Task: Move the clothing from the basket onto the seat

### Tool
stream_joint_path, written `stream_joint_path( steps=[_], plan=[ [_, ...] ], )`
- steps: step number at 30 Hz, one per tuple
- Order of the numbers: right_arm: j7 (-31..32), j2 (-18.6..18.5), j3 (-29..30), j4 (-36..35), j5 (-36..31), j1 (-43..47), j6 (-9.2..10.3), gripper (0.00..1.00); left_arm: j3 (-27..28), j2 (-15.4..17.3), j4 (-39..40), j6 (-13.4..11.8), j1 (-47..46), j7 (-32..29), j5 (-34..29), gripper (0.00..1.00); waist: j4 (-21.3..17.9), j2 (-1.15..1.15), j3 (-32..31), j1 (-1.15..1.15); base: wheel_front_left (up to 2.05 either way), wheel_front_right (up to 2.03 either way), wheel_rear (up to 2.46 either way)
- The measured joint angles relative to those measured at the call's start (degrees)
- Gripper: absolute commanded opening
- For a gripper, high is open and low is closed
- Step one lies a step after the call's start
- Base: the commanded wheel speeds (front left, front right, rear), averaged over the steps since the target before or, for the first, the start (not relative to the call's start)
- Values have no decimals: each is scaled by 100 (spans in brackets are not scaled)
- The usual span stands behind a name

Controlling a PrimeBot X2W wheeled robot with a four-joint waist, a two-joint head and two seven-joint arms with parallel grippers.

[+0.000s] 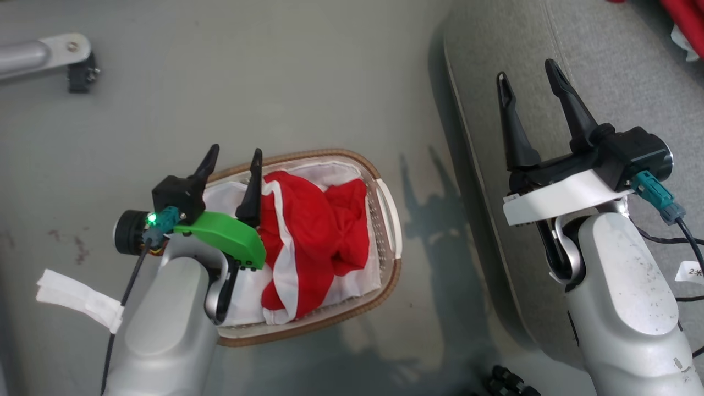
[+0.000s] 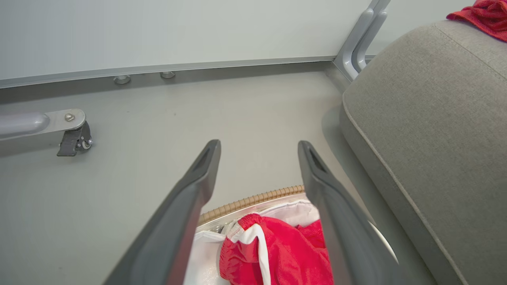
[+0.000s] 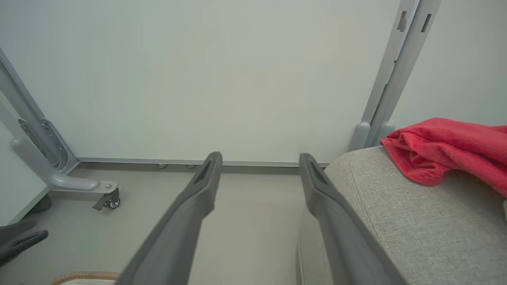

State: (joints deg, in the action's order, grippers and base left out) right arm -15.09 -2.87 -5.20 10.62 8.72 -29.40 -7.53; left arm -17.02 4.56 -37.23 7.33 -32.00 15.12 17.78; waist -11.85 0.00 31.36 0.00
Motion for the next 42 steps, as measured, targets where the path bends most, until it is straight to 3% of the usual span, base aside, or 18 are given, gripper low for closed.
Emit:
stream_joint_path(
  steps=[16,34,35,36,42],
  plan=[
    [0,-1,-371,-447,313,-71,0,100,-705,407,-1434,0,-699,0,724,100,-726,0,1089,0,0,0,0],
    [0,1,-394,-552,333,-49,0,100,-1583,380,-2598,0,-1155,-43,1722,100,-976,0,1621,0,0,0,0],
    [0,0,-394,-552,333,-48,0,100,-1666,374,-2597,0,-1169,-64,1757,90,-973,0,1626,0,0,0,0],
    [0,1,-402,-549,333,-48,0,100,-1770,376,-2587,0,-1182,-112,1808,0,-973,0,1627,0,0,0,0],
    [1,3,-476,-476,369,-69,0,100,-2228,534,-2434,0,-1177,-187,2215,0,-1004,0,1557,0,0,0,0]
  ],
)
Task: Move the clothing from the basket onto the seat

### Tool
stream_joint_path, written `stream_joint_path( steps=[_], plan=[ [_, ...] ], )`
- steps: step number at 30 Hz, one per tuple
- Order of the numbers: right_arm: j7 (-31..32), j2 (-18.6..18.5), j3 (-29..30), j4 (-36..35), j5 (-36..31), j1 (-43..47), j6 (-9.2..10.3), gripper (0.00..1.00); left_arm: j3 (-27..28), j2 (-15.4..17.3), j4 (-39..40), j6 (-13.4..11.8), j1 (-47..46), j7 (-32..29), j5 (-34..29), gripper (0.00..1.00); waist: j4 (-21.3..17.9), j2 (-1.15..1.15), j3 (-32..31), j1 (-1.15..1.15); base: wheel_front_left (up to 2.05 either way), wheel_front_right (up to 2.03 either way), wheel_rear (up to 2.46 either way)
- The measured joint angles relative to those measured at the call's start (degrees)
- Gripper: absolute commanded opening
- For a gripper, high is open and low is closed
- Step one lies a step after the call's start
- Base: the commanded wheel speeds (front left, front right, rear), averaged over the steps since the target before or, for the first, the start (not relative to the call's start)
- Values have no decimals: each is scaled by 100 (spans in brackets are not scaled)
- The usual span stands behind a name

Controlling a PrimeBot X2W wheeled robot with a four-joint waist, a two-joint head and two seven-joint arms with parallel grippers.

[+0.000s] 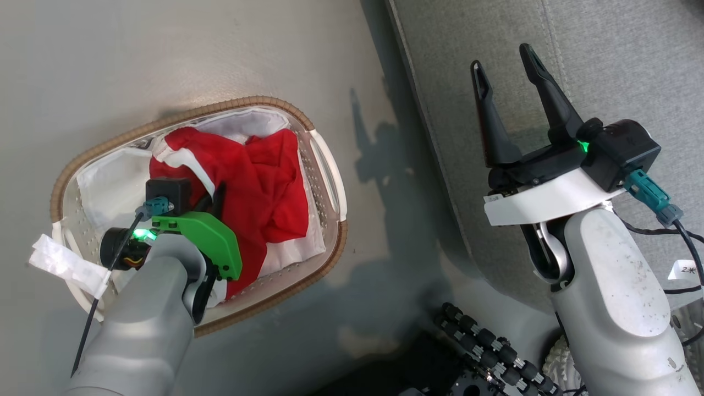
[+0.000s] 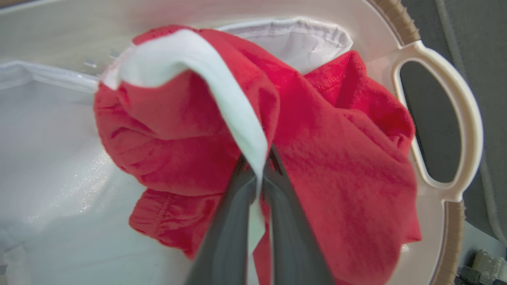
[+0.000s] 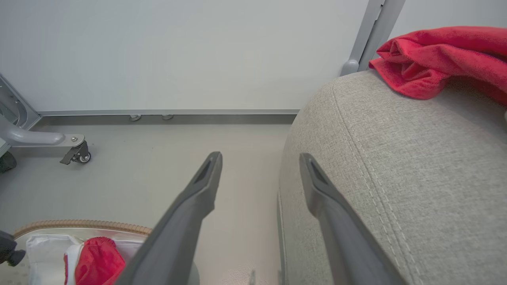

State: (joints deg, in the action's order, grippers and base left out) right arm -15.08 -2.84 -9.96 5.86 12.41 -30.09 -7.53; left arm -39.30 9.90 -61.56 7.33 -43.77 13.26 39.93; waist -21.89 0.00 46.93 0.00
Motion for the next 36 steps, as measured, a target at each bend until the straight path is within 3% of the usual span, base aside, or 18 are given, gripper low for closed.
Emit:
stream_joint_path(
  steps=[15,21,36],
  plan=[
    [-1,4,52,427,-147,83,0,100,-665,100,619,0,594,169,849,0,255,0,-947,0,0,0,0],
    [0,5,137,616,-174,291,0,100,-398,115,1151,0,1021,176,746,0,456,0,-1477,0,0,0,0],
    [-1,5,504,960,-378,1096,0,100,737,-98,2983,0,2147,177,-371,0,1166,0,-2807,1,0,0,0]
  ],
)
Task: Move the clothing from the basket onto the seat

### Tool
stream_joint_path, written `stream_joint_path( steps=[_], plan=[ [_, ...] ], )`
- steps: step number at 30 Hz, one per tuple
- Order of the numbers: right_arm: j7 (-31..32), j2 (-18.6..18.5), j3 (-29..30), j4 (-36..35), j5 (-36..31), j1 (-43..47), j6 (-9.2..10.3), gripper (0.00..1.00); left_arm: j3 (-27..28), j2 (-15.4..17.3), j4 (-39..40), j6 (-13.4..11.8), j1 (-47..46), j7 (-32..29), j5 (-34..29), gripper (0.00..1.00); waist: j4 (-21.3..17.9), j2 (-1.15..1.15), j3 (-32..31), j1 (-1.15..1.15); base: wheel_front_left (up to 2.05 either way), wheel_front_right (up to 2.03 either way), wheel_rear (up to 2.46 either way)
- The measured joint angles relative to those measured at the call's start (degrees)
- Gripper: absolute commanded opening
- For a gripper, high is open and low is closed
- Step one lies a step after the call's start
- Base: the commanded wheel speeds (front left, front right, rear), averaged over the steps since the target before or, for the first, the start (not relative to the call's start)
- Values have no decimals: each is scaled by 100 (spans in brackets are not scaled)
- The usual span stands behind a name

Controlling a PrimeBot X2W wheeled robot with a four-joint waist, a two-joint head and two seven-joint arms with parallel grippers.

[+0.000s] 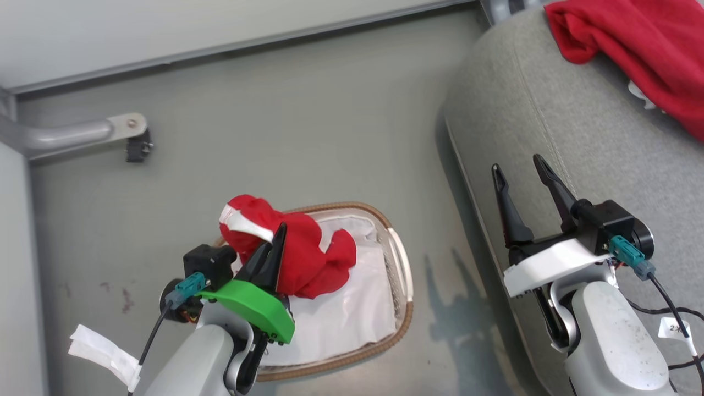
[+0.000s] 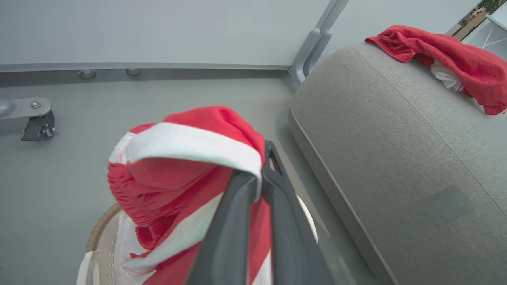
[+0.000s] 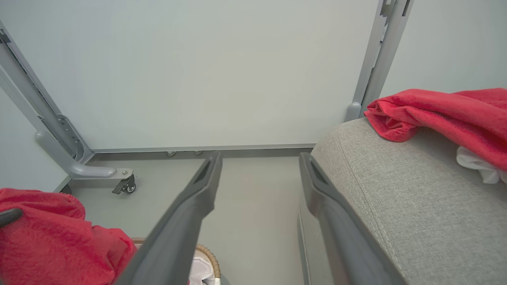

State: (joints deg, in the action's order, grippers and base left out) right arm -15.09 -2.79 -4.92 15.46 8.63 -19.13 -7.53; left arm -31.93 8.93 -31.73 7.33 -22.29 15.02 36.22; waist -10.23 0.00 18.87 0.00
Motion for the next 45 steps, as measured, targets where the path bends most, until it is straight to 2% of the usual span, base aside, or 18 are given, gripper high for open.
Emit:
stream_joint_path(
  steps=[14,25,28,33,39,45],
  plan=[
    [0,-1,63,192,21,465,0,100,385,-24,1630,0,19,1,-474,0,508,0,-826,0,0,0,0],
    [0,-2,-220,401,-90,942,0,100,528,-88,2228,0,-207,0,-601,0,617,0,-1384,0,0,0,0],
    [0,-5,-516,397,-219,983,0,100,531,-123,2268,0,-207,0,-602,0,641,0,-1474,0,0,0,0],
    [0,-1,-1408,342,-410,967,0,100,480,-204,2335,0,-205,0,-610,0,710,0,-1548,0,0,0,0],
    [1,1,-2328,246,-212,548,0,100,352,-290,2346,0,-203,1,-608,0,841,0,-1579,0,0,0,0],
    [0,-4,-2606,381,-86,7,0,100,202,-344,2329,0,-200,1,-595,0,966,0,-1575,0,0,0,0]
  ],
)
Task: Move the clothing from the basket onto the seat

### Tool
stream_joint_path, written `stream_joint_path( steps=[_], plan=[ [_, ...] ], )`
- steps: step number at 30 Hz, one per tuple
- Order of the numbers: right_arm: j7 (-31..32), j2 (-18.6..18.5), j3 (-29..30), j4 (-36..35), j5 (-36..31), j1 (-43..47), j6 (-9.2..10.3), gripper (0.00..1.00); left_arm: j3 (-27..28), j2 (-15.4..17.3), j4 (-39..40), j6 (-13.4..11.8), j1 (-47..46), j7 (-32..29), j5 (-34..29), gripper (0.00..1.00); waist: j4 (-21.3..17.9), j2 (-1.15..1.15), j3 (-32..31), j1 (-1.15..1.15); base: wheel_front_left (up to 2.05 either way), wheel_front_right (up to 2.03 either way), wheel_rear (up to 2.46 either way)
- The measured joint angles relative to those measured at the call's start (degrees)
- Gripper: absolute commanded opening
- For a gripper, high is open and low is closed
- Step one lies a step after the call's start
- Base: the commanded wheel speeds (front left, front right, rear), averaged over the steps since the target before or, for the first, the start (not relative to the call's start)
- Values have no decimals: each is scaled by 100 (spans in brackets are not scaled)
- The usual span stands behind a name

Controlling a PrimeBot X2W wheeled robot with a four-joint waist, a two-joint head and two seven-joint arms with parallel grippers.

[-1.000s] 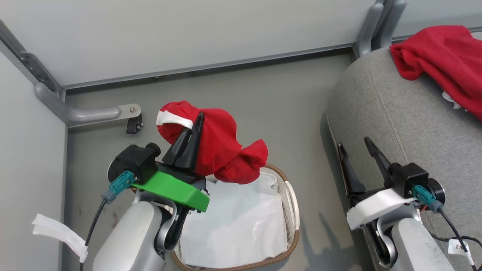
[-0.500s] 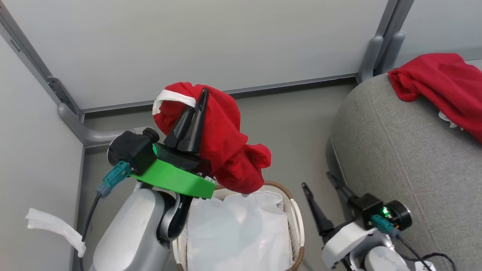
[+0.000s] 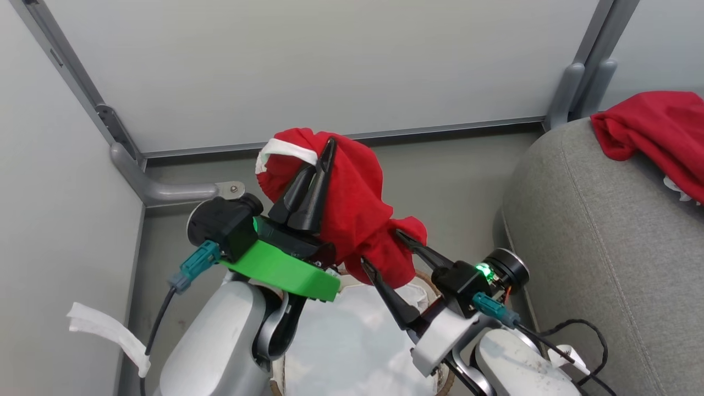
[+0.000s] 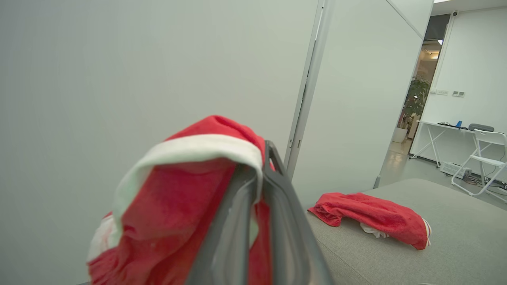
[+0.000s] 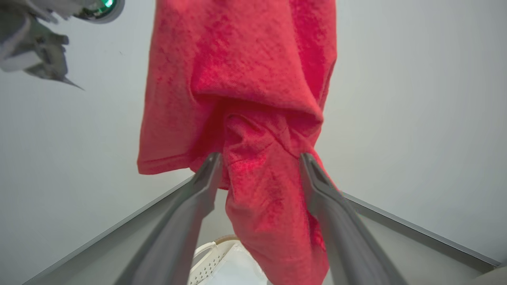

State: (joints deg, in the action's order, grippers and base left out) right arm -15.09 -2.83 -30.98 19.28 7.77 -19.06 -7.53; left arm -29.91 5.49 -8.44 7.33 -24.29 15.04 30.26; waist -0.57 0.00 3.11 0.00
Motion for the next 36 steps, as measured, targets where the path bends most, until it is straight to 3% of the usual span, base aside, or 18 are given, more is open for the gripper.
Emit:
stream_joint_path(
  steps=[8,9,10,27,28,29,36],
  plan=[
    [0,8,-244,547,36,-443,0,100,-269,-80,-60,0,-12,-1,115,0,130,0,11,0,0,0,0],
    [0,2,-291,658,52,-485,0,15,-294,-87,-70,0,-16,-1,126,0,139,0,9,0,0,0,0],
    [0,0,-332,738,104,-502,0,0,-309,-92,-78,0,-21,-1,137,0,146,0,7,0,0,0,0],
    [0,3,-502,928,556,-633,0,0,-221,-126,-36,0,-59,-1,133,0,82,0,47,0,0,0,0],
    [0,3,-482,901,594,-633,0,0,-199,-126,-20,0,-58,-1,120,40,69,0,55,0,0,0,0],
    [0,1,-464,854,639,-633,0,0,-180,-126,-43,0,-57,2,99,100,49,0,66,0,0,0,0],
    [0,3,-280,506,756,-485,0,0,-8,-59,-383,-1,90,9,-35,100,-272,0,95,0,0,0,0]
  ],
)
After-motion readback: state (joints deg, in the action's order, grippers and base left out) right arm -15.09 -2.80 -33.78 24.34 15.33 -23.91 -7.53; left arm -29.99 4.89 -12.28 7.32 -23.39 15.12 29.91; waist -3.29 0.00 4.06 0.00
